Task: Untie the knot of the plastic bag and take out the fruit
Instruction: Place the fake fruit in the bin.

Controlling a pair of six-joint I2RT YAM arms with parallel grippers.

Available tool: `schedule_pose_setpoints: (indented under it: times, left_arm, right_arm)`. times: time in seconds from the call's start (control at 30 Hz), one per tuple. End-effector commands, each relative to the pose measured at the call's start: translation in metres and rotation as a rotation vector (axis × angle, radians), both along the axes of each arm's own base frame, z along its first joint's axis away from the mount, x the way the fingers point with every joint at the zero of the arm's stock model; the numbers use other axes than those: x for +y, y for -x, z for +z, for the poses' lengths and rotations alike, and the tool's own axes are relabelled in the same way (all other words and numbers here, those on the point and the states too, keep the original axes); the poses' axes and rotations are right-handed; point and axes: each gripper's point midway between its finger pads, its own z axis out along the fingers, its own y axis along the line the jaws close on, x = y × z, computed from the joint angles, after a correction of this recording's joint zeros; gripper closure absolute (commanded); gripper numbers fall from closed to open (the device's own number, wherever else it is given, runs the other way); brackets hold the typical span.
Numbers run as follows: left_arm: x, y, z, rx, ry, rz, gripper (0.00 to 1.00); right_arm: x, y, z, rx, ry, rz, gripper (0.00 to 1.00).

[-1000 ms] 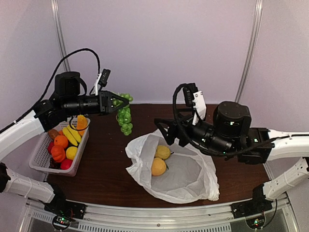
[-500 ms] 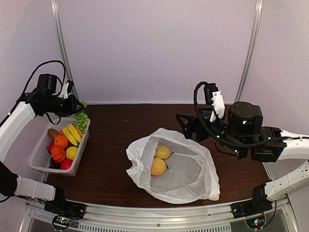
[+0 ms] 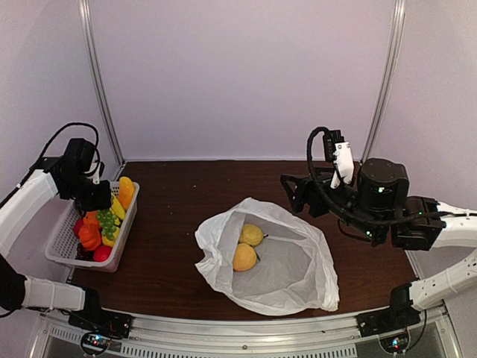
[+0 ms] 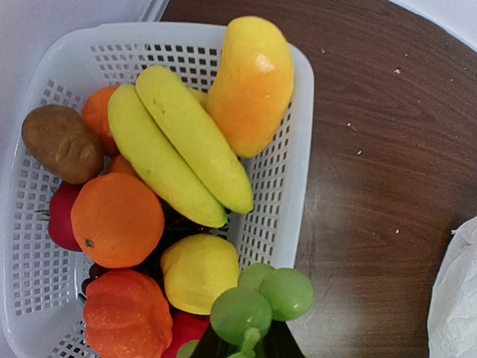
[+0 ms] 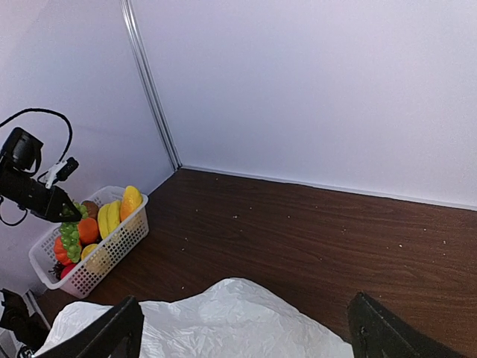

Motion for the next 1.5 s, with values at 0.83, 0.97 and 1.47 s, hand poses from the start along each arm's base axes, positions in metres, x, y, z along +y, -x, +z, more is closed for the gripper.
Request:
schedule_pose_setpoints:
  times: [0.83, 0.97, 1.47]
  left_arm:
    - [0.007, -0.007, -0.034, 0.080, -0.057, -0.024, 0.29]
    - [0.011, -0.002, -0.026, 0.063, -0.069, -0.014, 0.14]
    - [-0.097, 0.035, 0.085, -0.301, 0.360, -0.428, 0.08]
  right_arm:
    - [-0.008, 0.000, -0.008, 0.023, 0.037, -0.006, 0.04]
    - [-0.006, 0.001, -0.007, 0.021, 0.043, 0.007, 0.04]
    - [0.026, 0.050, -0.009, 0.071, 0.093, 0.354, 0.17]
